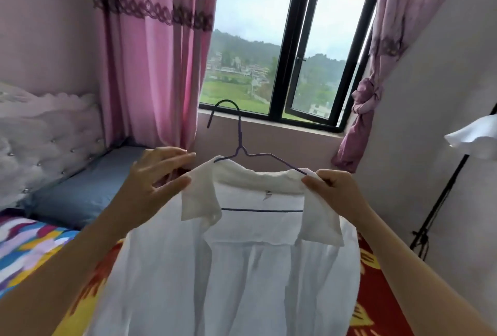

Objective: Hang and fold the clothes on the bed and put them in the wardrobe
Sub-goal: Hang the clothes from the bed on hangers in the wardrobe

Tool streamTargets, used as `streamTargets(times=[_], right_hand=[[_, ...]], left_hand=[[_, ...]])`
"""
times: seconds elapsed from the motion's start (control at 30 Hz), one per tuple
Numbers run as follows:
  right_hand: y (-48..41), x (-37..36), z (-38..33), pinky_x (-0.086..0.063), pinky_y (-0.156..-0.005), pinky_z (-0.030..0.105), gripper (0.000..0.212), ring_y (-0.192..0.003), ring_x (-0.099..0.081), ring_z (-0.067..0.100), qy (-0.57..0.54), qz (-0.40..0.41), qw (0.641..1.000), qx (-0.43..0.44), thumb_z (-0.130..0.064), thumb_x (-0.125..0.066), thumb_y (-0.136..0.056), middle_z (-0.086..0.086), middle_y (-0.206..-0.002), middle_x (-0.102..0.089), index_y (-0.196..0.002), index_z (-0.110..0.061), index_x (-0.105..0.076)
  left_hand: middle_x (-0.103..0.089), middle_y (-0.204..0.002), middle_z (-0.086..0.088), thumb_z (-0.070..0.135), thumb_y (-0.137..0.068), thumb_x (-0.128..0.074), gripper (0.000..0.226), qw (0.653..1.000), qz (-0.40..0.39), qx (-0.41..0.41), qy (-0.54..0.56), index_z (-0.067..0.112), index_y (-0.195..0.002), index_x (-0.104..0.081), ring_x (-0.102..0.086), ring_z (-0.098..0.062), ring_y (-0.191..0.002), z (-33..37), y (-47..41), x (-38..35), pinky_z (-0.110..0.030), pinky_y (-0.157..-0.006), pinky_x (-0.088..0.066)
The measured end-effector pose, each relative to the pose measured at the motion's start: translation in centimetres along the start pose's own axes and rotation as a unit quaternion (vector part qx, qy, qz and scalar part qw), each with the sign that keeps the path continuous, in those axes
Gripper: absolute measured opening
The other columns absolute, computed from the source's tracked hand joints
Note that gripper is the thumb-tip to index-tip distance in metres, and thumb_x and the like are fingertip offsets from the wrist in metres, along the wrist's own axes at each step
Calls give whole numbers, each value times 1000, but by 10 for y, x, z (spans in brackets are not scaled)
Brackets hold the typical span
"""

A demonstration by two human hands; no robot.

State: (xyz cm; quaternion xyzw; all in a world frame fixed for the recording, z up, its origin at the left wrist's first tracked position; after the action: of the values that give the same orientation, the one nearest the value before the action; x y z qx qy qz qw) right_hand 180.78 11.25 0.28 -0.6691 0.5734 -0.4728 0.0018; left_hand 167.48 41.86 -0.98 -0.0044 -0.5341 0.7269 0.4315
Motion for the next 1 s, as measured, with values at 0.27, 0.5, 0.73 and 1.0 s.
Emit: streamTargets(times=[0.27,0.5,0.73,1.0], right_hand=[[-20,-23,-24,-18,-47,19,52,-52,-23,14,-32,-13,998,56,-18,-69,-82,-1,-50,-25,-49,-14,-29],[-24,-43,-53,-23,-50,26,53,-47,-24,16,-43,-45,986,152,-24,-65,-86,-4,-46,-26,-48,-18,-28],[-17,-64,-104,-33,-60,26,33,-59,-42,6,-40,-216,942,252,-39,-55,-90,-15,-56,-46,-63,-22,-49],[17,-86,-220,-46,-88,21,32,-101,-59,9,-205,-376,820,378,-37,-50,-92,-5,-111,-64,-120,-25,-61]], left_hand=[[-66,-69,11,34,-86,-62,18,963,-198,183,-8,24,-98,-71,-53,3,-61,-5,-16,12,-12,-62,-42],[-62,-70,20,10,-82,-69,10,983,84,133,-95,15,-89,-75,-53,17,-65,25,6,39,-1,-62,-36],[-64,-69,-8,15,-77,-65,20,943,138,77,-292,2,-88,-74,-48,5,-69,87,58,91,0,-68,-33],[-64,-70,-21,9,-78,-68,19,860,214,181,-426,-5,-91,-72,-55,-20,-65,172,150,167,-17,-66,-37]])
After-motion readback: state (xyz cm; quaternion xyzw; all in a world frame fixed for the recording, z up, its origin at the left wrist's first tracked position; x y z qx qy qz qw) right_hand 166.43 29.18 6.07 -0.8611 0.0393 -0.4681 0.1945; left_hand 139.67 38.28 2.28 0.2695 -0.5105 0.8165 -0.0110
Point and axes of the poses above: each hand's wrist, its own y-axis away from the middle knuckle, its own x-axis out of the back of the hand, z = x × y, the point moved 2 cm from there along -y, towards the middle knuckle
